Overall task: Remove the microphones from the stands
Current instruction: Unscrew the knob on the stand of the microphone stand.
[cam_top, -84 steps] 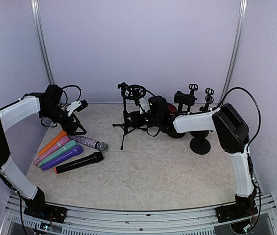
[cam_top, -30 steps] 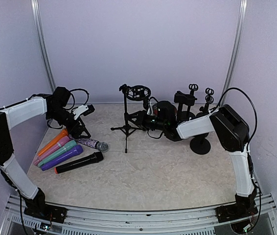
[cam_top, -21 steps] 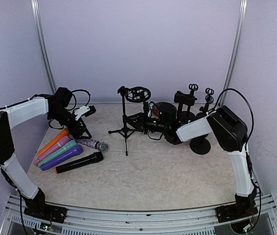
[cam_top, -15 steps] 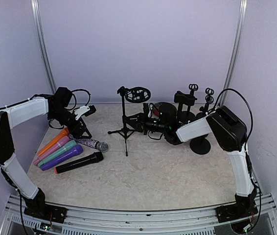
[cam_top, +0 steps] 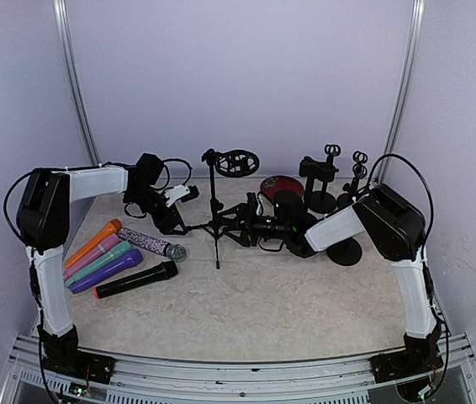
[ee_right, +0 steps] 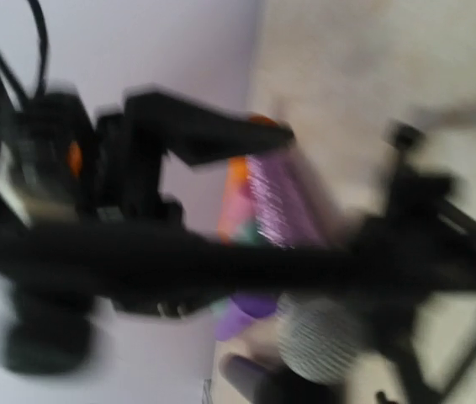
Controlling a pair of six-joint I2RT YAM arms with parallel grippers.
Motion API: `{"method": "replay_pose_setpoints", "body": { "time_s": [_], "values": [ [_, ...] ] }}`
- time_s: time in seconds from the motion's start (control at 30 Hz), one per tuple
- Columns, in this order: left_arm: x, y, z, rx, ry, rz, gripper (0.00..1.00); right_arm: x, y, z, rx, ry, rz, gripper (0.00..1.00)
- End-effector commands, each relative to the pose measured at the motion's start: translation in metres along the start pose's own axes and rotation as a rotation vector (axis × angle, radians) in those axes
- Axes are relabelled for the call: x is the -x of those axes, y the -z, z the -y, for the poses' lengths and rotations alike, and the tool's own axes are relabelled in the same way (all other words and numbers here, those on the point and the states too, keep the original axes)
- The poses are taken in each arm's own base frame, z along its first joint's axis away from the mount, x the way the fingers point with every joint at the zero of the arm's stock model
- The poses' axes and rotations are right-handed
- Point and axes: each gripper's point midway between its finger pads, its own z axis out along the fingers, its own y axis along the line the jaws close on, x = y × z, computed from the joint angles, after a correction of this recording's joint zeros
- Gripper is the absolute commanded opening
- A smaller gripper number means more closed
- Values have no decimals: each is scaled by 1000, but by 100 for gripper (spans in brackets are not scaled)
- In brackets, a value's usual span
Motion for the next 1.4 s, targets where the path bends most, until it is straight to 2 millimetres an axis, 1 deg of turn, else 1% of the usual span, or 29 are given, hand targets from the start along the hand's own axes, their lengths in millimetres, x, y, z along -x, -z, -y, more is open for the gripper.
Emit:
{"method": "replay_pose_setpoints", "body": {
  "time_s": [0.0, 0.1, 0.17, 0.27, 0.33, 0.4, 0.53, 0.67, 0.83, 0.93, 1.03, 1.1, 1.2, 1.37],
  "values": [
    [7, -21, -11, 7, -56, 11, 71, 0, 21, -10, 16, 94, -2, 67],
    [3, -38, -12, -3, -53, 1, 68, 3, 32, -22, 51, 223, 17, 63],
    [1, -46, -12, 4, -52, 3, 65, 7, 32, -29, 31, 359, 22, 58],
    [2, -54, -20, 30, -40, 3, 59, 17, 30, -27, -65, 573, 26, 57],
    [2, -57, -24, 36, -36, 2, 53, 23, 32, -24, -114, 692, 39, 57],
    [2, -60, -25, 33, -40, 4, 46, 25, 33, -24, -126, 789, 49, 57],
    [1, -65, -26, 34, -55, 6, 43, 25, 30, -24, -109, 924, 49, 56],
    [-2, -72, -25, 25, -76, -11, 42, 24, 27, -27, -74, 1042, 61, 54],
    [2, -76, -27, 28, -77, -10, 42, 23, 26, -32, -45, 1182, 88, 51],
    [1, -77, -26, 32, -84, -16, 42, 25, 23, -29, -49, 1223, 87, 51],
    [-2, -79, -25, 32, -86, -30, 42, 27, 19, -33, -42, 1256, 109, 49],
    [-2, -79, -25, 31, -88, -30, 42, 25, 14, -35, -34, 1276, 108, 48],
    [-3, -79, -24, 29, -86, -33, 41, 22, 6, -32, -38, 1301, 95, 48],
    [-2, -79, -24, 31, -89, -33, 38, 20, -1, -40, -33, 1360, 125, 47]
  ]
}}
